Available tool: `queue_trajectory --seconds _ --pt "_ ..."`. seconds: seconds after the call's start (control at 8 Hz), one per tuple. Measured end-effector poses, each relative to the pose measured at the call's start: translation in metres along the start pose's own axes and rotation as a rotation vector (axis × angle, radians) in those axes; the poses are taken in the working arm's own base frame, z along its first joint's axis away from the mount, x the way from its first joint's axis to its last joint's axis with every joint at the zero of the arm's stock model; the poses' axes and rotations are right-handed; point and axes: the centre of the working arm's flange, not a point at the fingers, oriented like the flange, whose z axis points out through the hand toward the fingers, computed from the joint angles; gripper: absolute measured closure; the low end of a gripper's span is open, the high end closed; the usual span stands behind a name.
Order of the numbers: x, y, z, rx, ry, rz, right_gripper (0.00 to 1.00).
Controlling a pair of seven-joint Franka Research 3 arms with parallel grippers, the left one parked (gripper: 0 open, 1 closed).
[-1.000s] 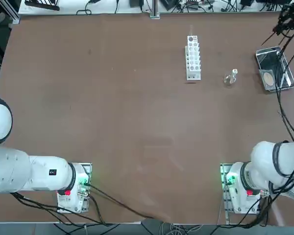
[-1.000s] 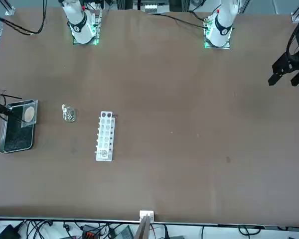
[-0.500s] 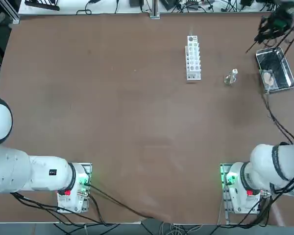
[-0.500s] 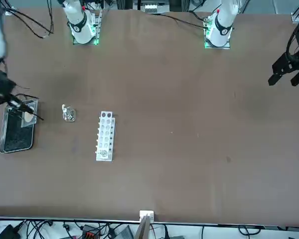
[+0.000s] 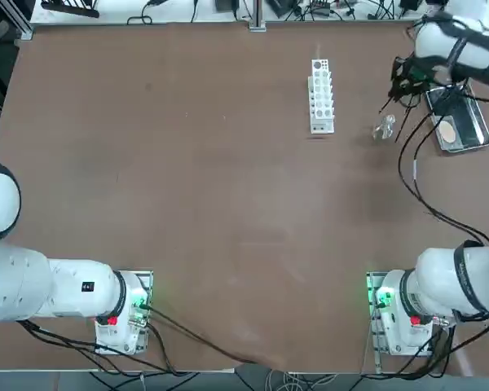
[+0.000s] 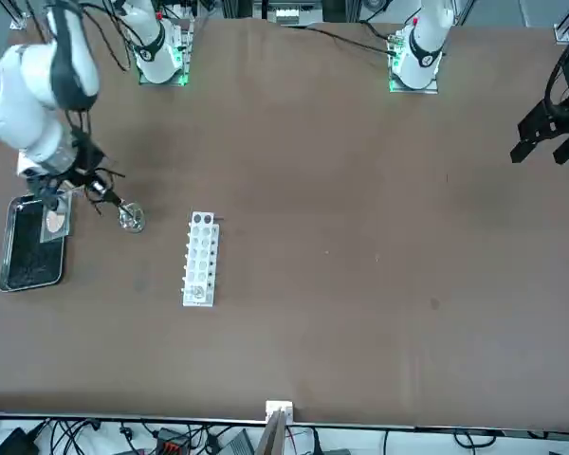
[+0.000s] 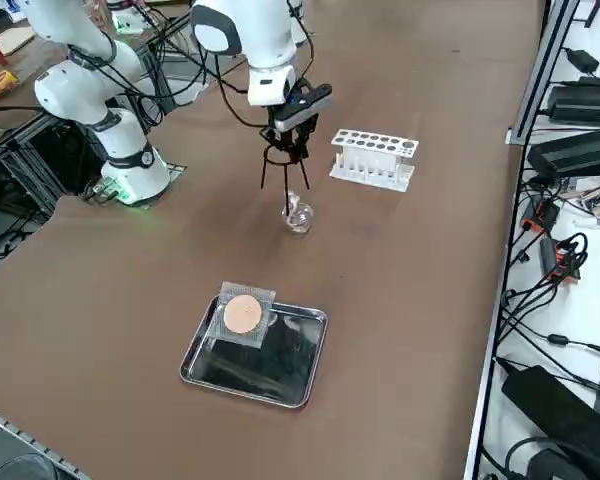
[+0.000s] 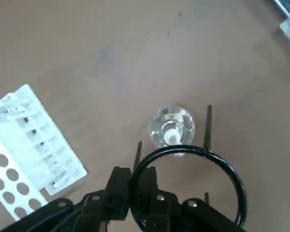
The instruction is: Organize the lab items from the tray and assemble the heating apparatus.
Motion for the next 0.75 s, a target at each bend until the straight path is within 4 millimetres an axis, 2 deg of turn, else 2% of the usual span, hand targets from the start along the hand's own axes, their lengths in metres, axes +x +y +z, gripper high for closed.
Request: queue_trajectory --seconds 0.25,0.38,0.5,0.75 --pt "-0.019 -0.012 0.012 0.002 0.01 -0.004 0.92" --pt "-0.025 -0.012 0.022 0.008 0.023 -0.008 0.92" --pt "-0.028 -0.008 0.03 0.014 0.04 -0.005 0.92" --pt "-0.022 0.001 0.033 0.02 0.056 -0.036 0.92"
